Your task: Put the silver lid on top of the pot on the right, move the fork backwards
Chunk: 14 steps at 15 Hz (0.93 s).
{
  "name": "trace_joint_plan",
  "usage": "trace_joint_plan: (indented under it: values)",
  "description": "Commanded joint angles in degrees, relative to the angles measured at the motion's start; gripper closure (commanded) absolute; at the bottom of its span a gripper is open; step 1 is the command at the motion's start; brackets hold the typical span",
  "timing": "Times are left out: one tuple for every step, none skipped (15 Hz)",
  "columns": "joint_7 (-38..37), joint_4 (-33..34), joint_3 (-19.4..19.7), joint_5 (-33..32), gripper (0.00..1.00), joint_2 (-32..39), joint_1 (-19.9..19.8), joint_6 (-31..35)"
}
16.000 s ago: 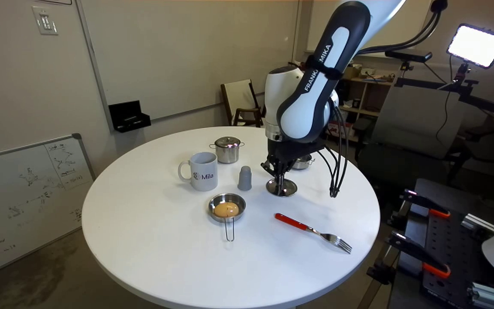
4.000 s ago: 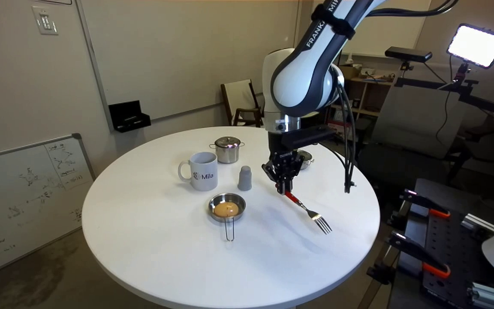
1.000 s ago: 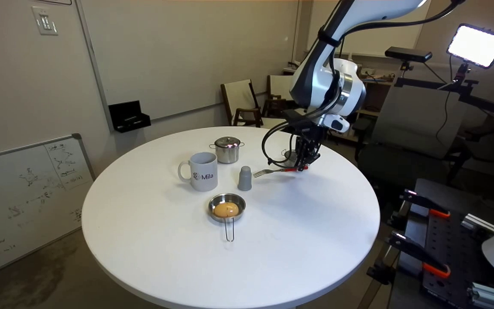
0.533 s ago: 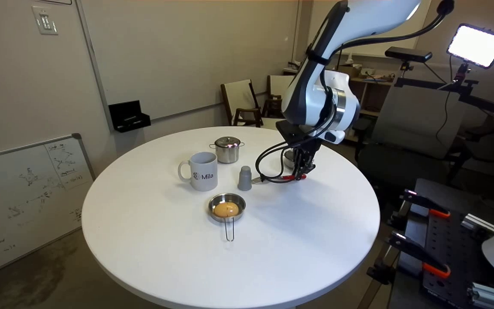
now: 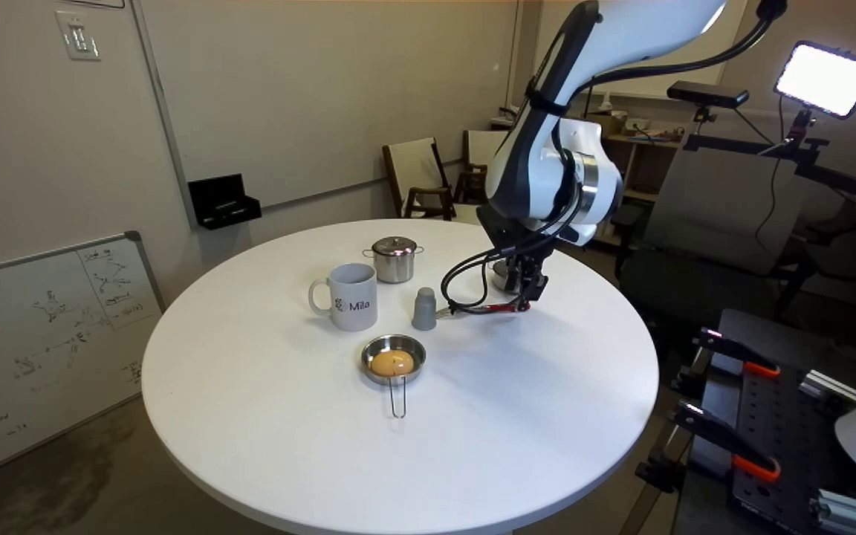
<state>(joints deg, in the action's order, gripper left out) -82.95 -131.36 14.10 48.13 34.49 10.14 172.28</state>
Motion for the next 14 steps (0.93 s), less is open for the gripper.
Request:
trace_joint_plan:
  values:
    - [-2.7,-1.8,4.9,-2.5,0.01,-3.5,5.1,-0.1]
    - [-2.0,-1.9,5.6,-2.9,0.0,-4.5,5.9,-0.5]
    - [-1.3,-2.1,6.1,-3.4,0.0,-5.6,6.6,-0.8]
    - [-0.5,-2.2,6.3,-3.8,0.0,-6.7,7.0,-1.3]
    - [0.1,-2.4,6.6,-4.4,0.0,-7.9,7.4,-1.7]
    - [0.2,-2.6,7.1,-5.3,0.0,-8.9,8.2,-1.8]
    - [-0.6,-2.9,8.8,-7.1,0.0,-9.3,9.9,-1.7]
    - [-0.1,-3.1,9.8,-9.1,0.0,-9.9,10.9,-1.7]
    - [-0.5,-3.2,12.1,-12.0,0.0,-9.7,13.0,-1.7]
    - [-0.7,-3.4,14.0,-14.6,0.0,-9.4,14.9,-0.4]
    - [-2.1,-3.4,17.5,-18.0,0.0,-8.5,18.0,-1.0]
    - [-2.7,-3.4,20.3,-20.5,0.0,-7.8,20.6,-0.7]
    - [-0.6,-2.2,15.1,-16.0,0.0,-8.0,15.4,-0.6]
    - [-0.9,-2.4,17.3,-17.7,0.0,-7.8,17.5,-0.6]
